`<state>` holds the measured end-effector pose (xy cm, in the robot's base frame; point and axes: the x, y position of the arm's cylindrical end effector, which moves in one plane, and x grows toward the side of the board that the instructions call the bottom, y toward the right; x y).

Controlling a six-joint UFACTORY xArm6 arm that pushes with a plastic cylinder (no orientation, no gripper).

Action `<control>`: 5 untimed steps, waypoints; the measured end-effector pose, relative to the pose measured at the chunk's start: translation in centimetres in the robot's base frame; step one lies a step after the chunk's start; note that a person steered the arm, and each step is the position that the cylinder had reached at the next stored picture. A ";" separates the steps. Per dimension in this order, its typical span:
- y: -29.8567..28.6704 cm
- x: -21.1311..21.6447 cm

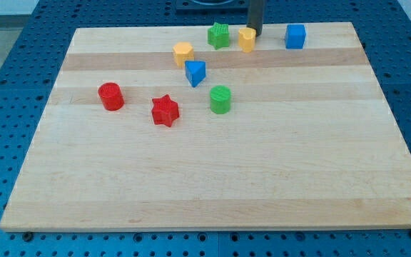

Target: Move the green circle to the bottom right of the red circle

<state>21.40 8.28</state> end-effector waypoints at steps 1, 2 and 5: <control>0.0 -0.6; -0.3 2.0; -2.1 6.8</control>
<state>28.18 6.21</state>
